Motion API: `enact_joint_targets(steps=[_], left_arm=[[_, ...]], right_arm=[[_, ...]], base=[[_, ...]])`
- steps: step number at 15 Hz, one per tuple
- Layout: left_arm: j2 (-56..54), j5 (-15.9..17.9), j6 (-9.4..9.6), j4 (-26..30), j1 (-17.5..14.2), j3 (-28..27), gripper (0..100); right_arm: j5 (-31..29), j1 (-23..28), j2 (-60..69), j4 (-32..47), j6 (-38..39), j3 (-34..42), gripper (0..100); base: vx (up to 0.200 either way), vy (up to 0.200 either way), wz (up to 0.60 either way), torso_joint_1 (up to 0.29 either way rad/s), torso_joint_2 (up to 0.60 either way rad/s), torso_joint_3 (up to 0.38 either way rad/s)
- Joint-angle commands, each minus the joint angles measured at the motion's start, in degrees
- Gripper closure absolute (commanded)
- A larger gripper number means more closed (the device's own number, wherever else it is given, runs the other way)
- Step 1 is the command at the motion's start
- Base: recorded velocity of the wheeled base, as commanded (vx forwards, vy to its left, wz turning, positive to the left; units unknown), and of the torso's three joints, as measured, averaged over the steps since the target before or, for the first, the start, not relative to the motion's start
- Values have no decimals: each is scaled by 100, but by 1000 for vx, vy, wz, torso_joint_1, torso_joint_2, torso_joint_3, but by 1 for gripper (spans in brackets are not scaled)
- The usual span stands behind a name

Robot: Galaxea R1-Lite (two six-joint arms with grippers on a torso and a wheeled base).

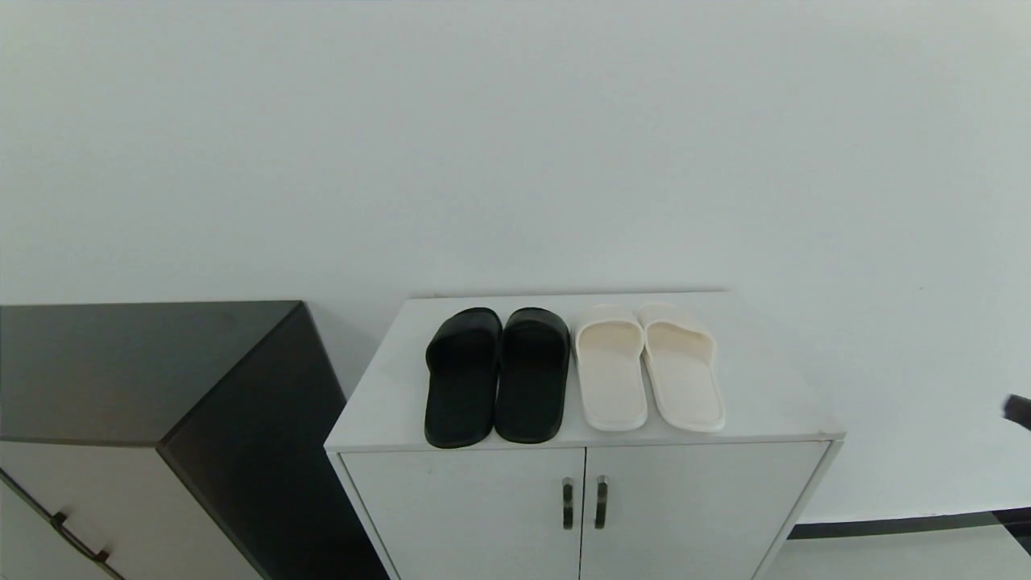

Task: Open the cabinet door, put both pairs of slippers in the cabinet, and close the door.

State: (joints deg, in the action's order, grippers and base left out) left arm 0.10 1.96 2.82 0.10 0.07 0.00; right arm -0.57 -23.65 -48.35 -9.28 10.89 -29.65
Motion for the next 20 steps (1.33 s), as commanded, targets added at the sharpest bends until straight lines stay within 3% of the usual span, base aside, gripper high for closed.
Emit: enact_joint_targets(steps=[1,7,11,13,20], left_arm=[[-1,-3,0,-1,1,0,100],[-1,-3,0,-1,1,0,100],[-1,6,-9,-1,1,0,100],[-1,6,-9,-1,1,0,100],[-1,-3,-27,-1,1,0,100]], right_arm=[[-1147,-1766,-1968,-470,476,-832,0],[-2342,-2399,-3866,-479,1249,-2247,0],[-3072,-2425,-4860,-505,1399,-2915,0],[-3784,-2425,-5501,-997,1328,-3047,0],[-3810,-2003,-6512,-2764,335,-2818,0]], base=[[0,0,0,0,0,0],[0,0,0,0,0,0],[0,0,0,0,0,0],[0,0,0,0,0,0],[0,0,0,0,0,0]])
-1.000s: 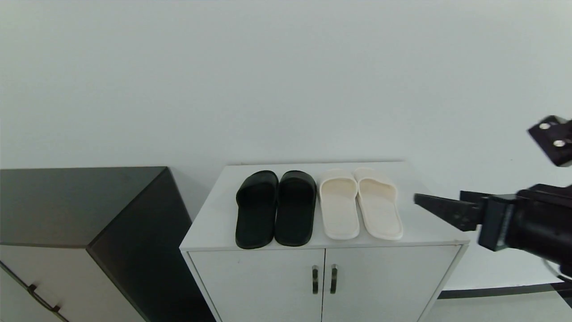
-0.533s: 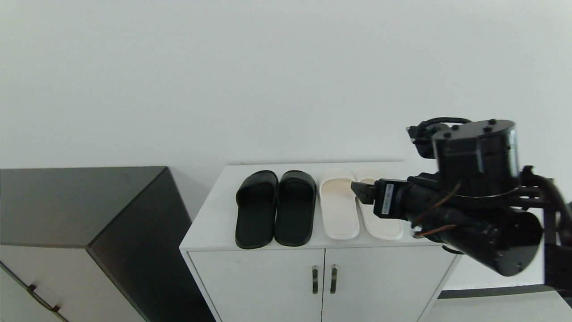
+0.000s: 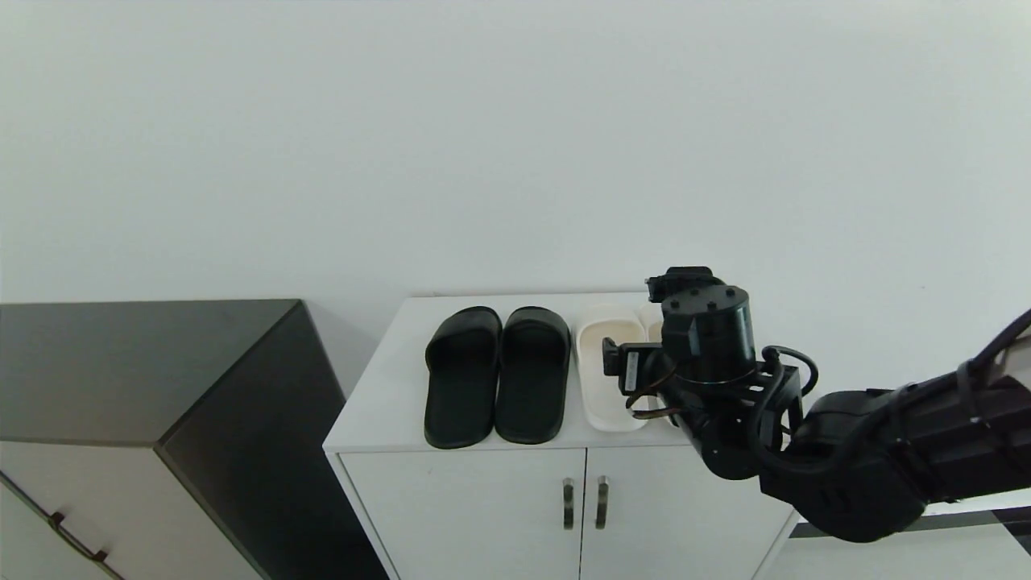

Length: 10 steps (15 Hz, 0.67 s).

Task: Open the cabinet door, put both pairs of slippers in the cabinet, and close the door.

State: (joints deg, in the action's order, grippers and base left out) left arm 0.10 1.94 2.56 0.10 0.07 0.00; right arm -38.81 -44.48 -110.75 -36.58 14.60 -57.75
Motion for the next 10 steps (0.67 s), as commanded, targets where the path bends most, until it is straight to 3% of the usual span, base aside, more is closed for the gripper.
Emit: enact_joint_targets(steps=[1,3,10], left_arm=[[-1,0,-10,-1,1,0,100],[-1,0,-10,-1,1,0,100],[-1,0,-54,8,1,0,100]], right_arm=[[41,150,-359,-51,-89,-88,0],[287,256,-491,-33,-89,-219,0],[322,651,-1124,-24,-81,-1090,0]], base=[[0,0,0,0,0,0],[0,0,0,0,0,0],[0,0,0,0,0,0]])
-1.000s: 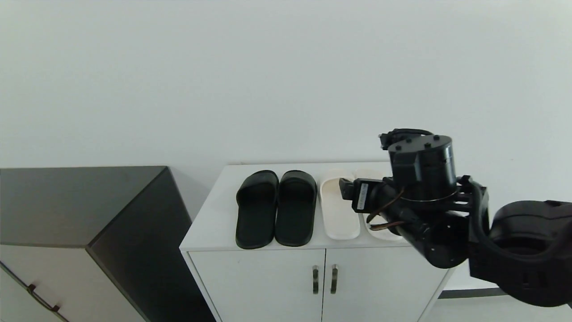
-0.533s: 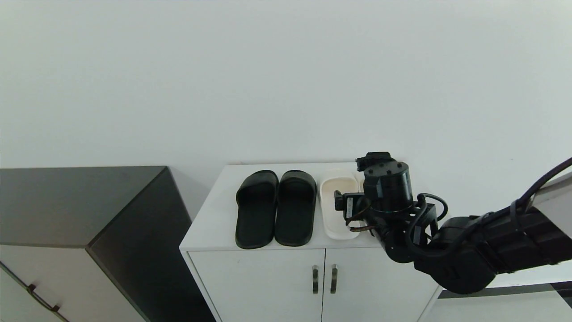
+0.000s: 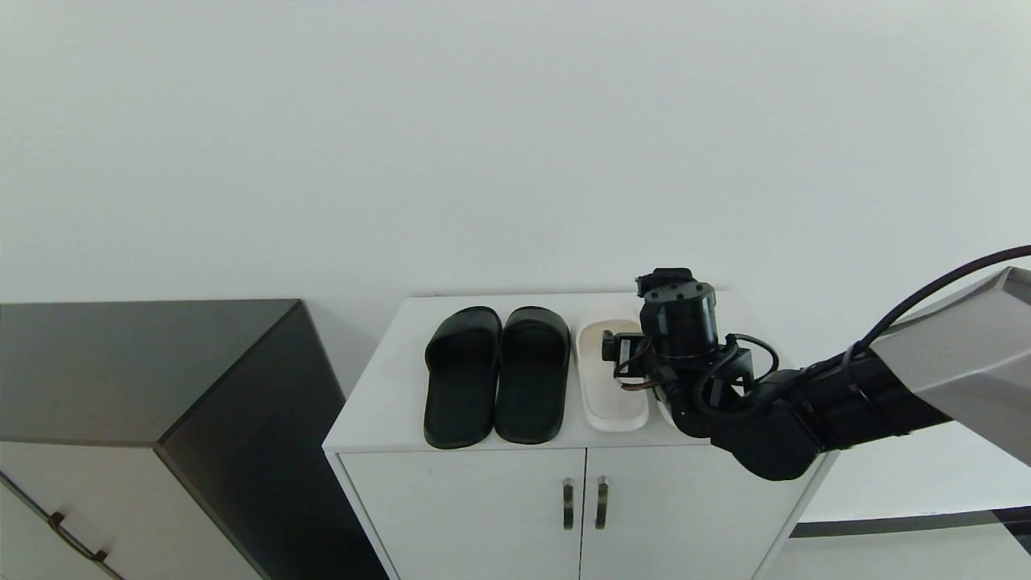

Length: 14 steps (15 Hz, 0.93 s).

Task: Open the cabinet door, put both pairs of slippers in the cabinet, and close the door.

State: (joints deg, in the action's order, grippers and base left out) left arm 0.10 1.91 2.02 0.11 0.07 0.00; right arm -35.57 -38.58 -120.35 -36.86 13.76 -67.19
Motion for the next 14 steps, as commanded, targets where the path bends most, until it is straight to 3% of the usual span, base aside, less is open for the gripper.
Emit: enact_joint_targets(steps=[1,5,6,14], left_arm=[[-1,2,0,-2,1,0,100],[-1,2,0,-2,1,0,100],[-1,2,0,-2,1,0,100],[-1,2,0,-2,1,0,100]], right_arm=[[42,105,-217,13,4,-241,0],[77,184,-428,74,4,-461,0],[86,193,-455,74,4,-523,100],[59,176,213,74,-137,-259,100]], base=[[0,0,0,0,0,0],[0,0,0,0,0,0],[0,0,0,0,0,0],[0,0,0,0,0,0]])
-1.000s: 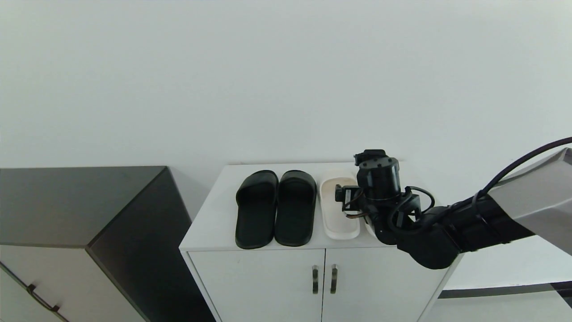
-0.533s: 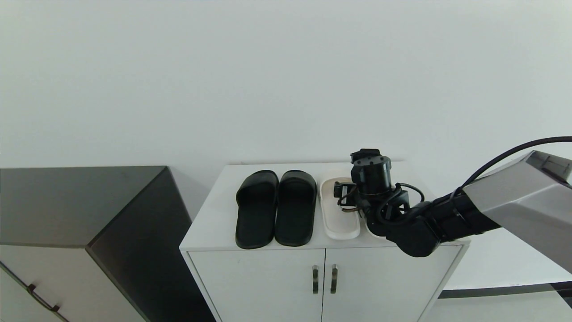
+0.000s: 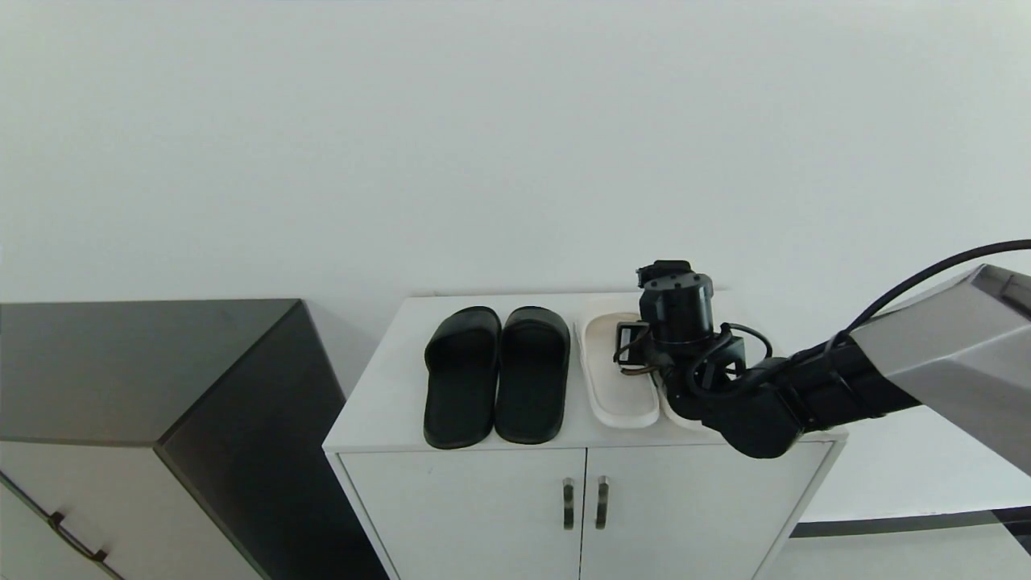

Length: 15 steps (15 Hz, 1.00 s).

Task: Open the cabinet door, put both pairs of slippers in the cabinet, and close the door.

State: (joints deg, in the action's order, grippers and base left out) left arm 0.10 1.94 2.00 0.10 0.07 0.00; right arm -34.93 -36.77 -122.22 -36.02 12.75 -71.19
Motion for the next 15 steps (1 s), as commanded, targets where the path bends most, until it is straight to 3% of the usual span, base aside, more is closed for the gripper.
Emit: enact_joint_targets(steps=[1,3,8,11,15], left_arm=[[-1,0,2,-1,1,0,100],[-1,0,2,-1,1,0,100],[-1,0,-33,-1,1,0,100],[-1,0,-33,-1,-7,0,100],[-1,0,-33,-1,1,0,100]], right_arm=[[-5,-24,770,-19,-185,378,100],[91,-147,1324,-10,-203,853,100],[2165,-463,2844,43,-537,2742,100],[3537,-463,3539,394,-554,3182,100],[3660,-498,3539,570,-554,3191,100]], base=[[0,0,0,0,0,0],[0,0,0,0,0,0],[0,0,0,0,0,0],[0,0,0,0,0,0],[-50,0,0,1,-2,1]])
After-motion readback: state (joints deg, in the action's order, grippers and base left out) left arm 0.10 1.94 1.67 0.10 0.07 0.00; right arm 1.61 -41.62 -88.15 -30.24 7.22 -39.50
